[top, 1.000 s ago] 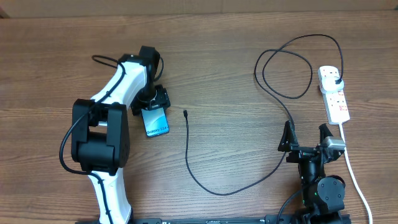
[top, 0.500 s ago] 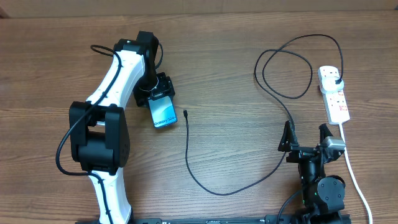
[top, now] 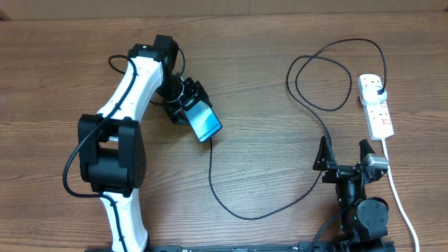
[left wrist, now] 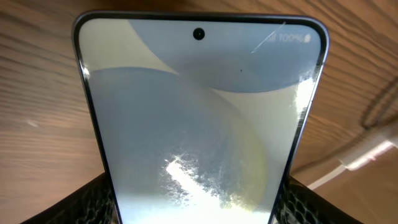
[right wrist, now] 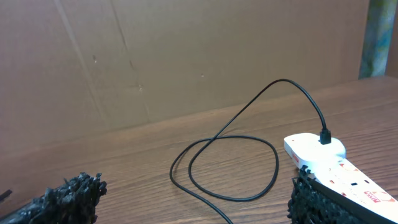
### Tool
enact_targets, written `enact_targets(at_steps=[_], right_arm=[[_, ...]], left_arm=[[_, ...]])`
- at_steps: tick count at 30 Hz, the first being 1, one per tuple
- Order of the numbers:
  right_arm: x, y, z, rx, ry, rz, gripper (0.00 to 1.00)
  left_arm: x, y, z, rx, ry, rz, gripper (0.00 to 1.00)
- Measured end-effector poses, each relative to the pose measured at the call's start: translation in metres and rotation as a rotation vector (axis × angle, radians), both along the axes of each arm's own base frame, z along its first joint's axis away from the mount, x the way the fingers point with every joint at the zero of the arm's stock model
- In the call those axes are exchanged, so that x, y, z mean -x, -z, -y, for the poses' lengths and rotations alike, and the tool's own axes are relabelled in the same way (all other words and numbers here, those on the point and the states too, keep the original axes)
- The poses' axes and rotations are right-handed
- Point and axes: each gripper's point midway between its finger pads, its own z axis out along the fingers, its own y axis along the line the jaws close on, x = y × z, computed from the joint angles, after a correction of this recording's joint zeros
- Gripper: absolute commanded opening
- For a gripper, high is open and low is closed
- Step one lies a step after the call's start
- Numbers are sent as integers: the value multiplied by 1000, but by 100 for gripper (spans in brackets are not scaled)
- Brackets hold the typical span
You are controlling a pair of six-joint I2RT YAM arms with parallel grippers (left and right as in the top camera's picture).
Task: Plug charger to phone and switch on socket
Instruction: 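Lift and tilt the phone upright with the left gripper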
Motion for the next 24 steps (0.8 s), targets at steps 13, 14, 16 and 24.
enact_targets(at_steps=[13, 14, 16, 24], right_arm=[[0, 0, 0, 0, 0, 0, 100], [0, 0, 0, 0, 0, 0, 100], [0, 0, 0, 0, 0, 0, 100], [0, 0, 0, 0, 0, 0, 100]], left_arm=[[4, -25, 32, 230, -29, -55, 54], [5, -26, 33, 238, -29, -57, 54], [5, -27, 34, 247, -30, -58, 54], [6, -32, 39, 290, -31, -66, 49]])
